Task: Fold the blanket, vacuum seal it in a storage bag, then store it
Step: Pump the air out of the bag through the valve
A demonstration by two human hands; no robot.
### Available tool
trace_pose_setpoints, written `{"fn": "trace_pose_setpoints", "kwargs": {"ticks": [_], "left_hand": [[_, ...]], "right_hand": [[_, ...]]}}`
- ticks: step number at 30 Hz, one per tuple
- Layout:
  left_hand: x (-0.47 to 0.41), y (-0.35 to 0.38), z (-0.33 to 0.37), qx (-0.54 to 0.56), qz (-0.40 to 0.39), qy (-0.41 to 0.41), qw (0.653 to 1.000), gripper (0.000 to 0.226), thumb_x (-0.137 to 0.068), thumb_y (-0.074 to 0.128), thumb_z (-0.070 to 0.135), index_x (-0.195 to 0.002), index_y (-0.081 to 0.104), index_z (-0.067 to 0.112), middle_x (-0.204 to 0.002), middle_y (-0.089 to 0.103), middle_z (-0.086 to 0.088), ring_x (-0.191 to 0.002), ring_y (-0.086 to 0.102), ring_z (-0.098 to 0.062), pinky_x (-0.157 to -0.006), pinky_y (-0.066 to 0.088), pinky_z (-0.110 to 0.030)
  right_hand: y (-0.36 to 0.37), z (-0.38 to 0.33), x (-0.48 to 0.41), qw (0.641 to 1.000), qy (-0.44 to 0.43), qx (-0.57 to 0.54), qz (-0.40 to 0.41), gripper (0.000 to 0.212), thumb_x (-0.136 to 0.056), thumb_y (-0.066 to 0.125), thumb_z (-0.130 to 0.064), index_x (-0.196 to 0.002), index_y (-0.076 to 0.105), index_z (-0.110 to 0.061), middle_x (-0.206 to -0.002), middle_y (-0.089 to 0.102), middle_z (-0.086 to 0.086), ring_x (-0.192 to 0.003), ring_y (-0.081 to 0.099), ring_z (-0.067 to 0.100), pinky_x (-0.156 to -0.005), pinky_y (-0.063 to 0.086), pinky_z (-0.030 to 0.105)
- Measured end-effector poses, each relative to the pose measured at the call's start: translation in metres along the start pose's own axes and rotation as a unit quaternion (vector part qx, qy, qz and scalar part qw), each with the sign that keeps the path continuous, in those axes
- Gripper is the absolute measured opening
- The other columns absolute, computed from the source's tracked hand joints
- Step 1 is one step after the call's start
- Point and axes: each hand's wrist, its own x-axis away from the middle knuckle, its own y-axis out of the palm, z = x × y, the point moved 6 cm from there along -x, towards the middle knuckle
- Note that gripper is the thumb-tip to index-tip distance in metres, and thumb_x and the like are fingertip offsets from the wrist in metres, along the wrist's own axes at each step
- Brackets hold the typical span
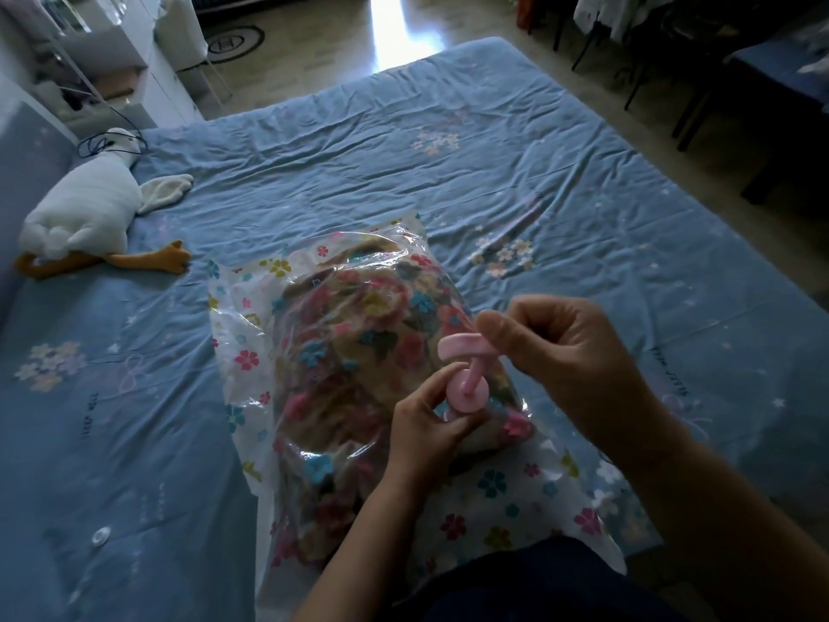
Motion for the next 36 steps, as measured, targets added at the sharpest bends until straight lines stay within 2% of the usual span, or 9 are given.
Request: {"fn": "trace_pose_setpoints", "kwargs": {"ticks": [3,8,13,17,23,26,30,33,36], "left_hand": [[0.0,0.002,0.002,-0.003,0.002,0.011,1.0,0.048,-0.069,0.086,0.01,-0.114,0.07,0.016,-0.106,0.073,0.011,-0.101,0.067,-0.002,-0.087,0.052,-0.019],[-0.001,0.004,0.001,-0.003,-0.003,0.016,1.0,0.046,-0.07,0.085,0.008,-0.113,0.071,0.015,-0.104,0.074,0.011,-0.101,0.068,-0.006,-0.086,0.053,-0.02],[-0.003,0.0,0.0,-0.015,-0.004,0.011,1.0,0.047,-0.07,0.085,0.011,-0.114,0.07,0.018,-0.105,0.074,0.01,-0.1,0.068,-0.004,-0.087,0.054,-0.023],[-0.002,0.0,0.0,-0.009,-0.001,0.012,1.0,0.047,-0.07,0.085,0.009,-0.114,0.07,0.015,-0.105,0.073,0.012,-0.1,0.067,0.0,-0.086,0.05,-0.016],[0.0,0.003,0.002,0.001,-0.002,0.02,1.0,0.046,-0.07,0.086,0.01,-0.113,0.07,0.015,-0.105,0.074,0.009,-0.102,0.068,-0.006,-0.087,0.054,-0.024],[-0.003,0.001,0.004,-0.003,-0.007,0.018,1.0,0.044,-0.071,0.086,0.013,-0.111,0.071,0.017,-0.104,0.074,0.01,-0.1,0.068,-0.006,-0.086,0.055,-0.027],[-0.002,0.001,0.001,0.002,-0.004,0.003,1.0,0.052,-0.07,0.086,0.011,-0.118,0.068,0.023,-0.11,0.072,0.011,-0.105,0.066,-0.003,-0.091,0.052,-0.023],[-0.002,0.004,0.0,-0.003,-0.003,0.005,1.0,0.049,-0.07,0.085,0.012,-0.116,0.07,0.019,-0.106,0.074,0.01,-0.101,0.068,-0.006,-0.088,0.054,-0.027],[-0.001,0.005,0.002,-0.004,0.001,0.011,1.0,0.045,-0.07,0.085,0.011,-0.112,0.071,0.018,-0.102,0.075,0.01,-0.098,0.069,-0.006,-0.085,0.054,-0.024]], "right_hand": [[-0.004,0.006,-0.003,1.0,-0.018,0.006,0.003,0.047,-0.085,0.064,-0.02,-0.054,0.039,0.005,-0.046,0.039,-0.005,-0.043,0.036,0.001,-0.045,0.032,0.015],[-0.004,0.089,0.011,0.98,0.13,0.149,-0.002,0.046,-0.076,0.067,-0.043,-0.053,0.048,-0.007,-0.042,0.039,-0.011,-0.042,0.034,0.001,-0.048,0.032,0.023],[0.001,0.018,-0.004,0.999,0.022,0.029,-0.015,0.059,-0.082,0.07,-0.036,-0.059,0.044,0.012,-0.05,0.041,0.015,-0.047,0.038,0.014,-0.046,0.034,0.025],[-0.001,0.0,-0.008,0.999,-0.026,-0.011,-0.041,0.048,-0.083,0.067,-0.025,-0.055,0.039,0.004,-0.051,0.033,0.0,-0.046,0.031,0.004,-0.046,0.03,0.015],[-0.004,0.082,0.007,0.981,0.102,0.163,-0.026,0.046,-0.076,0.067,-0.042,-0.054,0.05,-0.006,-0.044,0.041,-0.011,-0.041,0.036,0.0,-0.046,0.032,0.02],[0.0,0.032,0.001,0.997,0.036,0.064,-0.018,0.05,-0.083,0.068,-0.033,-0.057,0.047,0.005,-0.047,0.043,-0.003,-0.042,0.039,0.007,-0.044,0.034,0.021],[-0.004,-0.005,-0.002,0.998,-0.035,-0.048,-0.017,0.045,-0.084,0.065,-0.026,-0.053,0.04,-0.006,-0.049,0.035,-0.005,-0.044,0.032,0.006,-0.045,0.032,0.015],[-0.005,0.04,0.001,0.998,0.036,0.049,-0.004,0.051,-0.084,0.068,-0.034,-0.057,0.045,0.002,-0.049,0.048,0.001,-0.044,0.045,0.015,-0.046,0.04,0.03],[-0.005,0.083,0.009,0.985,0.108,0.135,-0.011,0.051,-0.077,0.068,-0.046,-0.056,0.049,-0.004,-0.045,0.041,-0.01,-0.043,0.036,0.004,-0.048,0.032,0.026]]}}
